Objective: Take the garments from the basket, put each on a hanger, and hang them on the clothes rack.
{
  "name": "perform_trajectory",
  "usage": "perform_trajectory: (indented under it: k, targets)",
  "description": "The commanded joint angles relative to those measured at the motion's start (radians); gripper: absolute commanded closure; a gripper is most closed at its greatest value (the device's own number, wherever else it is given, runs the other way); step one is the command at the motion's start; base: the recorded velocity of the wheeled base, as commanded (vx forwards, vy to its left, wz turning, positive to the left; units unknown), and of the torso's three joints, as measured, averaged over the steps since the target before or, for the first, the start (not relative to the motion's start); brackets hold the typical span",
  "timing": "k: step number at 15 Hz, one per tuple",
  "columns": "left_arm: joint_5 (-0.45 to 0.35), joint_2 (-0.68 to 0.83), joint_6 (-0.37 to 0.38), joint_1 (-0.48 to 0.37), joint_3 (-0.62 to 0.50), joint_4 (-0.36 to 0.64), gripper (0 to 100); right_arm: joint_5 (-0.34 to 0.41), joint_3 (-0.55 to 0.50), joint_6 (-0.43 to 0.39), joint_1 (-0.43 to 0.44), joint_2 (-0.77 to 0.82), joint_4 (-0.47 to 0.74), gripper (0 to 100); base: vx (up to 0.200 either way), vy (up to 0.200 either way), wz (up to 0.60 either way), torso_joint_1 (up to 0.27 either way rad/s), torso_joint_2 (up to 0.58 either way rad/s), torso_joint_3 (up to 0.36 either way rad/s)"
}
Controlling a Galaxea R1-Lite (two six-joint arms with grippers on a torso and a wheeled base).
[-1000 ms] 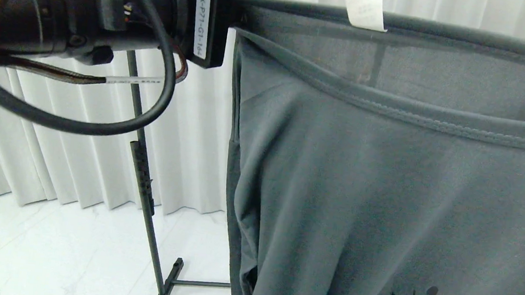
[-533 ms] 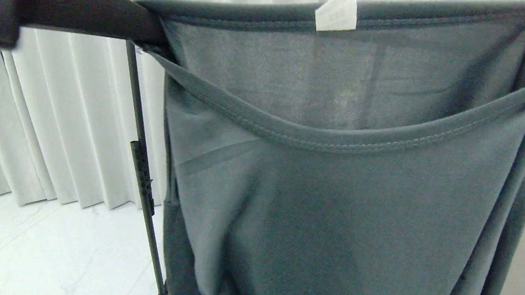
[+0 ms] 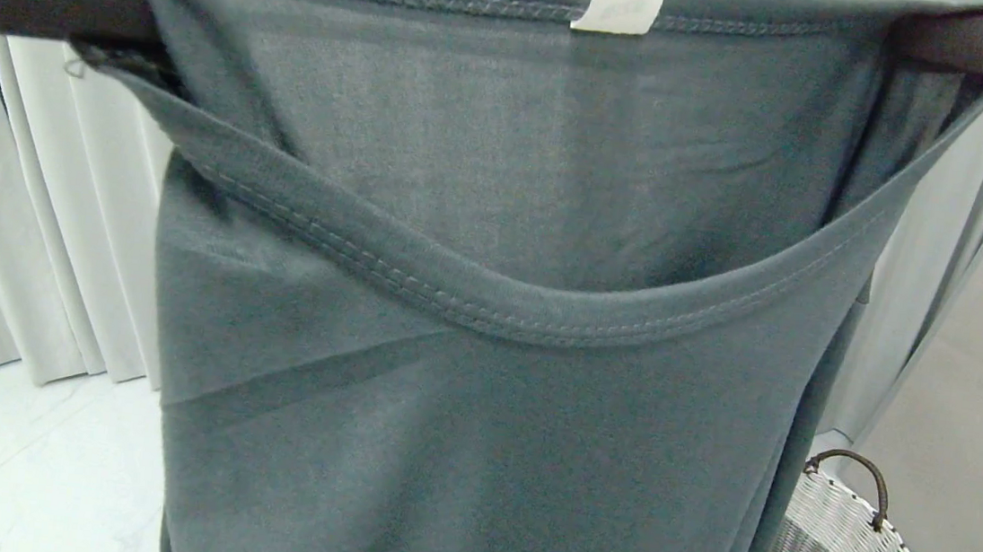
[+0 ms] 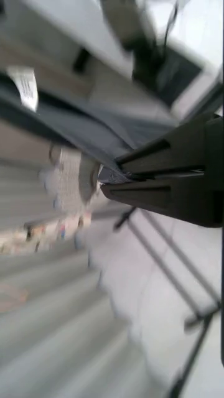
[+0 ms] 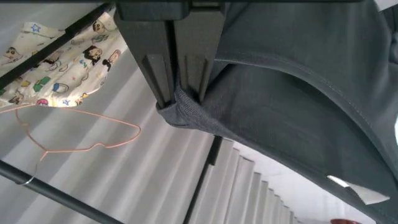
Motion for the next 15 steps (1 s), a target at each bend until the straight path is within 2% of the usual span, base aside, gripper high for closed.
perform_trajectory:
  k: [1,2,3,5,10,11,13,15]
  targets:
    - [0.008,0.017,0.130,0.138,0.041,-0.021,100,-0.035,0.002,0.000,-0.019,-0.008,0.013,100,0.000,0.000,0.00,0.000,0.00,0.000]
    - [0.008,0.026,0.207,0.193,0.067,-0.093,100,-0.066,0.002,0.000,-0.036,-0.011,0.022,100,0.000,0.000,0.00,0.000,0.00,0.000]
    - [0.008,0.043,0.247,0.212,0.094,-0.208,100,-0.083,0.002,0.000,-0.050,-0.010,0.022,100,0.000,0.000,0.00,0.000,0.00,0.000]
    - [0.008,0.083,0.270,0.227,0.151,-0.393,100,-0.086,0.005,0.000,-0.062,-0.011,0.022,100,0.000,0.000,0.00,0.000,0.00,0.000]
    - [0.007,0.098,0.304,0.227,0.197,-0.458,100,-0.086,0.060,0.000,-0.061,-0.050,0.027,100,0.000,0.000,0.00,0.000,0.00,0.000]
    - [0.007,0.108,0.305,0.227,0.199,-0.499,100,-0.086,0.073,0.000,-0.061,-0.059,0.029,0,0.000,0.000,0.00,0.000,0.00,0.000]
    - [0.011,0.131,0.305,0.239,0.203,-0.571,100,-0.083,0.114,0.000,-0.059,-0.086,0.030,0,0.000,0.000,0.00,0.000,0.00,0.000]
    - [0.024,0.149,0.307,0.273,0.202,-0.593,100,-0.071,0.168,0.000,-0.056,-0.128,0.029,0,0.000,0.000,0.00,0.000,0.00,0.000]
